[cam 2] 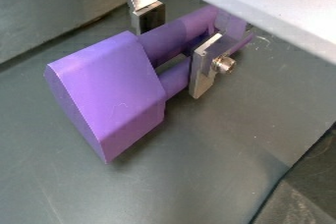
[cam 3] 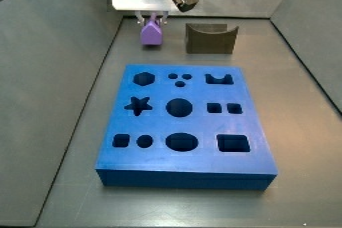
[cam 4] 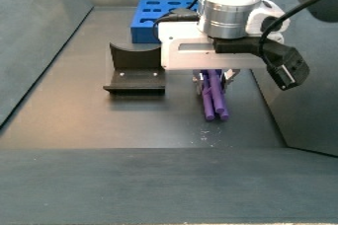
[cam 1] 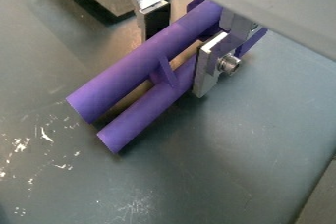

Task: Pick up the 3 prong object. Move up. Rotate the 3 prong object. Place the 3 prong object on the fixture. Regrasp the 3 prong object. Move to above the board. Insert the 3 prong object.
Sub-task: Rotate the 3 prong object.

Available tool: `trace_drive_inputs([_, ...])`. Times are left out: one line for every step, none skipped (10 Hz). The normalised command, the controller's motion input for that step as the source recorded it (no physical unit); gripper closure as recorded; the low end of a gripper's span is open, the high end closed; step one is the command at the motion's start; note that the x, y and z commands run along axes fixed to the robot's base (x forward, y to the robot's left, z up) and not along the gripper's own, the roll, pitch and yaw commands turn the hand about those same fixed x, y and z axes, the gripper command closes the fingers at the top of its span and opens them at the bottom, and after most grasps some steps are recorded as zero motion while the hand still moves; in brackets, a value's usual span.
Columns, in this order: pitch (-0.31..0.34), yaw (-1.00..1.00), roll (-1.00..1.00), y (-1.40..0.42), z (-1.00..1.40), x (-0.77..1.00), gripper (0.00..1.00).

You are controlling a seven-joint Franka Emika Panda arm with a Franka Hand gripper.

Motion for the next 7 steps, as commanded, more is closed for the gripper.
trace_drive_inputs([0.000, 0.02, 0.23, 0.00, -0.18, 0.05, 1.00])
trace_drive_inputs([-0.011, 0.02, 0.23, 0.00, -0.14, 0.04, 1.00])
trace_drive_inputs([-0.020, 0.02, 0.23, -0.01, -0.10, 0.03, 1.00])
trace_drive_inputs([-0.024, 0.02, 0.22, -0.01, -0.09, 0.03, 1.00])
trace_drive_inputs([-0.024, 0.01, 0.21, -0.01, -0.09, 0.03, 1.00])
trace_drive_inputs([0.000, 0.00, 0.00, 0.00, 0.00, 0.00, 0.00])
trace_drive_inputs([0.000, 0.00, 0.00, 0.00, 1.00, 0.00, 0.00])
